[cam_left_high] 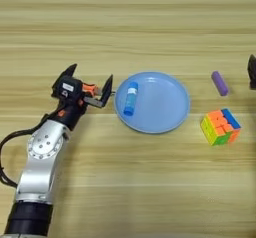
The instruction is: Move the objects on the table
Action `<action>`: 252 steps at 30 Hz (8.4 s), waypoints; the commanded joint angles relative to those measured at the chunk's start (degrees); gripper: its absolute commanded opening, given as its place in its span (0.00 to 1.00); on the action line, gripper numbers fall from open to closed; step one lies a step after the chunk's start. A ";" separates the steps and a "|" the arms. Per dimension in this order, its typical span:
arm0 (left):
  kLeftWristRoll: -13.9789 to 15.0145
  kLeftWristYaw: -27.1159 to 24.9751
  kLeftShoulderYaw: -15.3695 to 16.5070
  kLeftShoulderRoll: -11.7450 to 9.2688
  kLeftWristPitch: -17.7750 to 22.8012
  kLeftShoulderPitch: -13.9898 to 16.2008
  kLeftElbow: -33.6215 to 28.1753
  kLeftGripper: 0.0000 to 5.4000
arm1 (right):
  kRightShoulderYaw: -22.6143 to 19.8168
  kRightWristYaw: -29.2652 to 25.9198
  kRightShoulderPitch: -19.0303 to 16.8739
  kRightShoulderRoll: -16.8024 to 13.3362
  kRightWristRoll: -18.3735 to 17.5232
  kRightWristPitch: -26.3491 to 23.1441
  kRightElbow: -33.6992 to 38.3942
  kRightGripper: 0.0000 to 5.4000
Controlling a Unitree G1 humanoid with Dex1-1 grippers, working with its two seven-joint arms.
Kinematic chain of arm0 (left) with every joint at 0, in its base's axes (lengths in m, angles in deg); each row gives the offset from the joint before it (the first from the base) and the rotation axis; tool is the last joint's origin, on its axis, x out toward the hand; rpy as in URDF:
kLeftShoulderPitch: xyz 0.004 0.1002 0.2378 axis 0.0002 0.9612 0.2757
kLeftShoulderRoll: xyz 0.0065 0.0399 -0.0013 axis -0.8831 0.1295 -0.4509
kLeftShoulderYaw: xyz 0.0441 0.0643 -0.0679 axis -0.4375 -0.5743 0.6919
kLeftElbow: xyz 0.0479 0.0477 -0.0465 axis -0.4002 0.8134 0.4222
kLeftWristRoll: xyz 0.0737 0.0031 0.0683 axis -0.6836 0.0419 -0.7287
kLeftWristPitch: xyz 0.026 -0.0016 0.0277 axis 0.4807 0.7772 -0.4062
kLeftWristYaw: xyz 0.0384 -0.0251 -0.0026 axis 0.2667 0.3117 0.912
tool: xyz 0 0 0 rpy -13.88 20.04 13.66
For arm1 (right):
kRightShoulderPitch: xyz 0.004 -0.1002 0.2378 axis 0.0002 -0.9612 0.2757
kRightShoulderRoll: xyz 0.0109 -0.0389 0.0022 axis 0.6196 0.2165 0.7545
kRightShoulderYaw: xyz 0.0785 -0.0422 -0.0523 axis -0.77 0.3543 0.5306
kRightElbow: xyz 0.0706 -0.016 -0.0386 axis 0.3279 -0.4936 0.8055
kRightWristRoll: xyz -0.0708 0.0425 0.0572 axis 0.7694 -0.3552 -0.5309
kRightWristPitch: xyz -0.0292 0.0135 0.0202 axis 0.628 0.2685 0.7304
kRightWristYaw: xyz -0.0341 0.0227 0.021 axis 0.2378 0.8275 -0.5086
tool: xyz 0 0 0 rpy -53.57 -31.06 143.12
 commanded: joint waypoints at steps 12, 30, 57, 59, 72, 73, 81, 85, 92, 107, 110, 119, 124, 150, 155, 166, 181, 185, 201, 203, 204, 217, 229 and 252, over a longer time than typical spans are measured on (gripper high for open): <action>-2.21 -11.00 -10.64 -2.53 0.09 -1.08 2.71 0.99 | -0.49 1.49 -0.01 0.30 -0.32 -0.23 0.71 1.00; -3.64 -14.07 -20.33 -0.30 2.24 -1.43 -1.31 0.99 | 0.77 2.53 -0.11 1.65 0.34 -0.35 1.30 1.00; -5.98 -15.50 -25.84 3.80 1.32 -7.99 8.44 0.99 | 2.31 2.58 -5.20 0.13 5.01 1.11 -1.00 1.00; -6.01 -15.50 -25.97 4.06 1.28 -8.04 8.43 0.99 | 2.17 2.36 -5.72 -0.48 5.57 1.33 -1.75 1.00; -5.60 -14.81 -25.12 3.90 2.25 -7.74 5.56 0.99 | 4.43 0.00 -9.63 -1.51 8.87 5.50 -10.15 1.00; -5.62 -14.77 -25.07 3.90 2.26 -7.74 5.54 0.99 | 4.84 -0.22 -9.83 -1.46 9.09 5.73 -10.52 1.00; -5.64 -14.70 -24.70 3.84 2.27 -7.96 5.68 0.99 | 7.19 -1.66 -10.90 -0.25 9.39 6.89 -9.98 1.00; -5.70 -14.63 -24.44 3.80 2.30 -8.07 5.89 0.99 | 9.31 -2.80 -11.97 -0.05 10.30 6.63 -8.51 1.00; -5.55 -14.72 -23.86 3.66 2.40 -8.23 5.93 0.99 | 10.98 -3.41 -13.59 0.13 10.15 5.47 -5.00 1.00; -10.14 -16.53 -26.58 5.07 -1.47 -15.40 19.94 0.99 | 10.91 -2.34 -13.82 1.13 9.05 4.04 -1.88 1.00; -9.97 -17.91 -26.80 5.75 -2.70 -16.44 22.93 0.99 | 7.28 1.98 -12.53 1.52 8.86 3.89 -1.55 1.00; -9.84 -19.61 -26.67 6.13 -3.68 -16.25 22.47 0.99 | 4.81 3.35 -11.91 1.98 6.88 3.19 -0.67 1.00; -9.73 -20.17 -26.47 5.99 -3.15 -16.38 20.97 0.99 | 5.40 3.21 -11.83 2.55 7.15 2.90 -0.88 1.00; -9.67 -21.10 -25.62 6.06 -3.31 -17.53 22.34 0.99 | 15.11 -1.78 -19.80 0.46 13.80 -10.69 16.08 1.00; -9.80 -21.25 -25.82 6.29 -3.52 -17.67 22.92 0.99 | 15.33 -1.64 -20.20 0.73 13.90 -10.64 16.68 1.00; -9.79 -22.65 -26.43 7.06 -4.26 -18.81 25.47 0.99 | 13.45 -0.17 -20.90 1.23 13.65 -10.74 19.01 1.00; -10.11 -24.00 -27.64 8.09 -4.70 -20.01 26.46 0.99 | 12.57 0.65 -21.39 2.01 13.39 -10.89 20.51 1.00; -10.21 -24.06 -27.76 8.46 -4.85 -20.26 26.82 0.99 | 12.47 0.64 -21.25 1.95 13.36 -10.81 20.04 1.00; -10.51 -24.02 -27.73 9.21 -5.35 -20.77 28.27 0.99 | 12.36 1.02 -21.42 2.19 13.31 -10.64 19.99 1.00; -10.48 -24.05 -27.67 9.22 -5.34 -20.81 28.39 0.99 | 12.35 1.04 -21.40 2.24 13.28 -10.61 19.99 1.00; -10.44 -24.10 -27.64 9.23 -5.36 -20.85 28.49 0.99 | 12.35 1.05 -21.36 2.26 13.27 -10.59 19.95 1.00; -9.94 -23.68 -26.70 9.68 -5.23 -21.45 29.76 0.82 | 12.03 1.25 -21.27 2.45 13.13 -10.42 20.17 1.00; -9.89 -23.60 -26.14 9.93 -5.07 -21.52 29.85 0.63 | 11.88 1.26 -21.22 2.54 13.02 -10.36 20.07 1.00; -8.41 -23.80 -24.63 9.55 -3.14 -20.91 25.81 0.63 | 11.30 1.23 -20.76 2.75 12.75 -10.00 19.02 1.00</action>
